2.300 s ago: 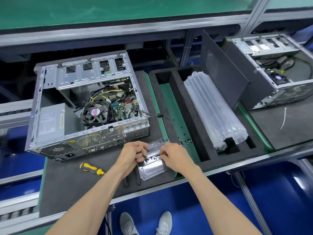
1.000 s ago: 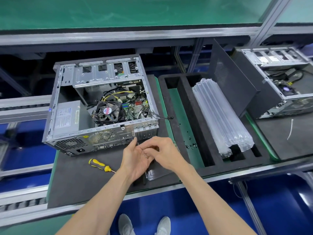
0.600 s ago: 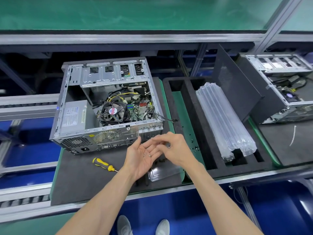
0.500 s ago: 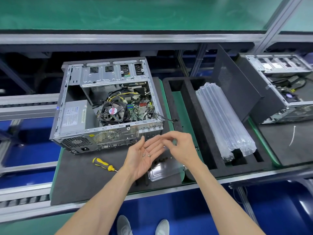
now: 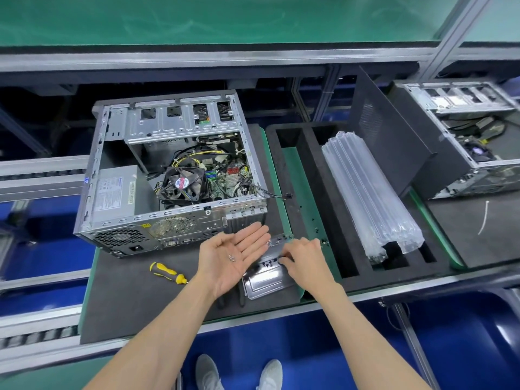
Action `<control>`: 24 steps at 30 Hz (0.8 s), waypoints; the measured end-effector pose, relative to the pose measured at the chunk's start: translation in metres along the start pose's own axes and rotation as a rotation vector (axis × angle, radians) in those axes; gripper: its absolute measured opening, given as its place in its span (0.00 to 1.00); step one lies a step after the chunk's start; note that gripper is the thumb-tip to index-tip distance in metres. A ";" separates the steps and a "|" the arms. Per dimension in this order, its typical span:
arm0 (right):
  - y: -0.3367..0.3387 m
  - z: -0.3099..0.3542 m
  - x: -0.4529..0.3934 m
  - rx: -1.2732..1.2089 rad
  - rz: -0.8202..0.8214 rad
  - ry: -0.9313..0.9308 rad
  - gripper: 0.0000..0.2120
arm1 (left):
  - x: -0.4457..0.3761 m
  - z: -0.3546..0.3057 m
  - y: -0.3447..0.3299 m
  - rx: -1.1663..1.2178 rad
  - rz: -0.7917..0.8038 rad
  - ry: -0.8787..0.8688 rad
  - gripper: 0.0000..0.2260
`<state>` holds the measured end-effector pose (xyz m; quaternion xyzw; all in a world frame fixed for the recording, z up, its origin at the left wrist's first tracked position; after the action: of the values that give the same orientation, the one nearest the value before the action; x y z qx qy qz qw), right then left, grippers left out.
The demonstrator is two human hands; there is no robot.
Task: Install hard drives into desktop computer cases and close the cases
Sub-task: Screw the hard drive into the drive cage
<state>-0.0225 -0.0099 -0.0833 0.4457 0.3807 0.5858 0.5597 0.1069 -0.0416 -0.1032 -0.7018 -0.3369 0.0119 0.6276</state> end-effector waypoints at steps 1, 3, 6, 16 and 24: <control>-0.002 0.002 -0.001 0.031 -0.005 0.018 0.06 | -0.001 0.000 0.000 0.000 -0.003 -0.003 0.23; -0.007 0.005 -0.003 0.102 0.016 0.045 0.06 | -0.001 -0.002 0.003 -0.002 -0.014 -0.010 0.23; -0.010 0.004 -0.005 0.075 0.036 0.046 0.04 | -0.002 -0.004 0.012 -0.003 -0.078 -0.034 0.22; 0.052 0.040 -0.018 -0.528 -0.151 0.105 0.04 | -0.009 0.003 0.020 -0.329 -0.269 0.005 0.15; 0.045 0.039 -0.027 -0.508 -0.180 0.030 0.10 | 0.000 -0.021 0.022 -0.505 -0.332 -0.056 0.12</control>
<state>-0.0003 -0.0427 -0.0307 0.2466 0.2678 0.6170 0.6977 0.1263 -0.0597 -0.1186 -0.7704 -0.4564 -0.1554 0.4172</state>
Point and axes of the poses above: each hand's wrist, its own x-axis away from the middle knuckle, its own y-axis out of the back of the hand, z = x × y, the point moved 10 cm from there along -x, towards the middle knuckle, and after that the axes turned 5 degrees about y, right-handed, at the moved point
